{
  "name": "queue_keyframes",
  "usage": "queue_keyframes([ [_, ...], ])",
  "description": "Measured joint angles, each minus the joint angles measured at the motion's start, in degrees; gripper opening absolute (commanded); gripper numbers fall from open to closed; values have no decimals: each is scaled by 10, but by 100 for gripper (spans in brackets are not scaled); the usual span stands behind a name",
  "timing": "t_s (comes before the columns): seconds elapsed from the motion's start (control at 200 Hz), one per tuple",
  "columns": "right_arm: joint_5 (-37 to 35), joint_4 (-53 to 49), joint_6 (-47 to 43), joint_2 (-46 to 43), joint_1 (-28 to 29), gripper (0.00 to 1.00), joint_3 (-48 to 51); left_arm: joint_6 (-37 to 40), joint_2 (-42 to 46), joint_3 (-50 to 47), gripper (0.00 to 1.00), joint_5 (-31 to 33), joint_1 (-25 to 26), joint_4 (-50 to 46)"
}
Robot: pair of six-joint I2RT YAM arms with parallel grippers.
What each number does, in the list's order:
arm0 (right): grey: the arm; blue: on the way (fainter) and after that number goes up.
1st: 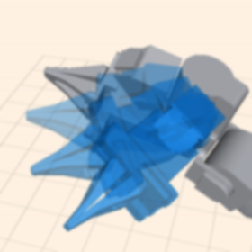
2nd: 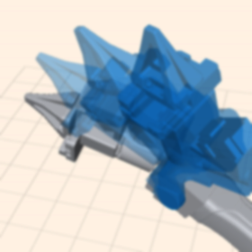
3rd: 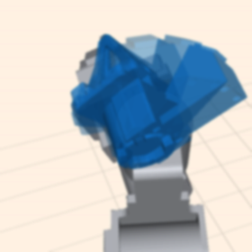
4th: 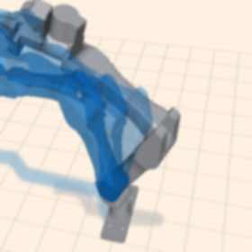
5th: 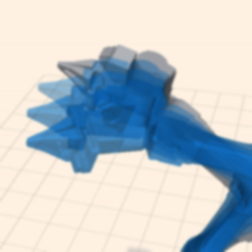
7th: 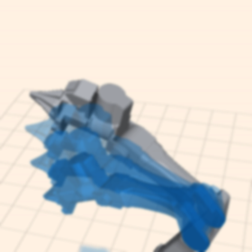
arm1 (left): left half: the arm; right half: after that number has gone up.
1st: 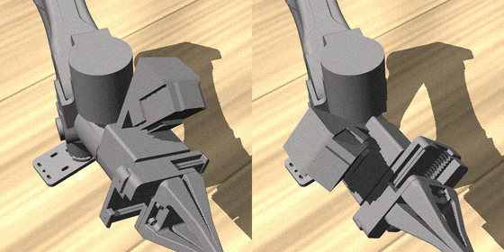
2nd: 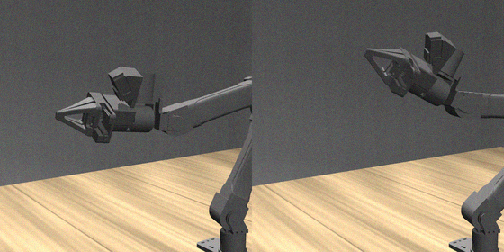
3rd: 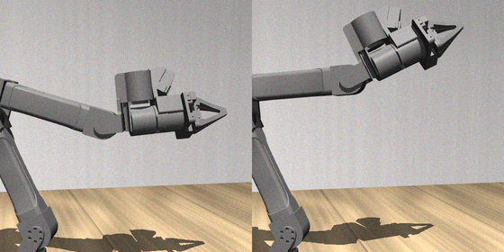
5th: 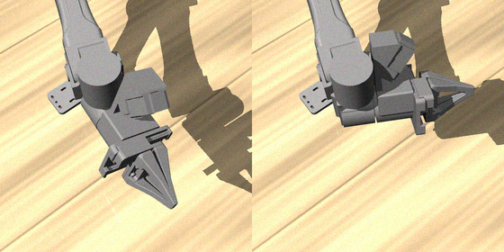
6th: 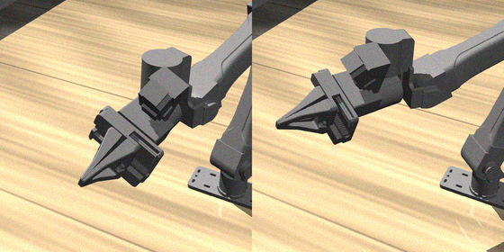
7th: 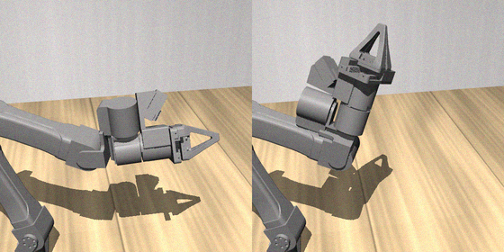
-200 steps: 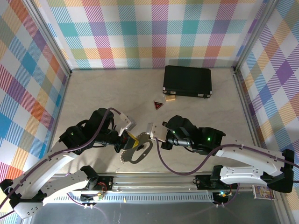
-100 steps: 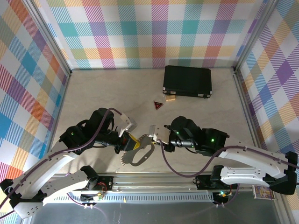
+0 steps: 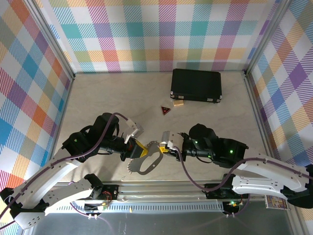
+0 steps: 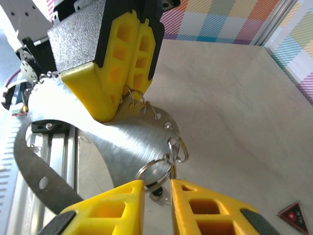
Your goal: Put the keys on the keyring
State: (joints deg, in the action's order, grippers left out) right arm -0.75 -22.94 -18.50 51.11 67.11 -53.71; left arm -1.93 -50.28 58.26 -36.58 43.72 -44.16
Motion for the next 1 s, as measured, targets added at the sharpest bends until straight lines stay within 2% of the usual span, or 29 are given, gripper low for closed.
queue_keyframes([
  [0.09, -1, 3, 9, -23, 0, 39, 9, -2, -1, 0, 0, 8, 0, 6],
  [0.23, -11, 10, 19, -35, 0, 44, 9, -35, -11, -4, 0, 31, 0, 33],
  [0.405, -39, 11, 41, -33, 0, 52, 9, -135, -33, -21, 0, 74, 0, 114],
  [0.525, -53, 37, 69, -36, 0, 54, 25, -219, -31, -37, 0, 135, 0, 182],
  [0.79, -55, 85, 113, -33, 0, 51, 69, -348, -24, -51, 0, 289, 0, 278],
  [1.0, -54, 121, 135, -7, 0, 41, 86, -405, -26, -57, 0, 358, 0, 317],
])
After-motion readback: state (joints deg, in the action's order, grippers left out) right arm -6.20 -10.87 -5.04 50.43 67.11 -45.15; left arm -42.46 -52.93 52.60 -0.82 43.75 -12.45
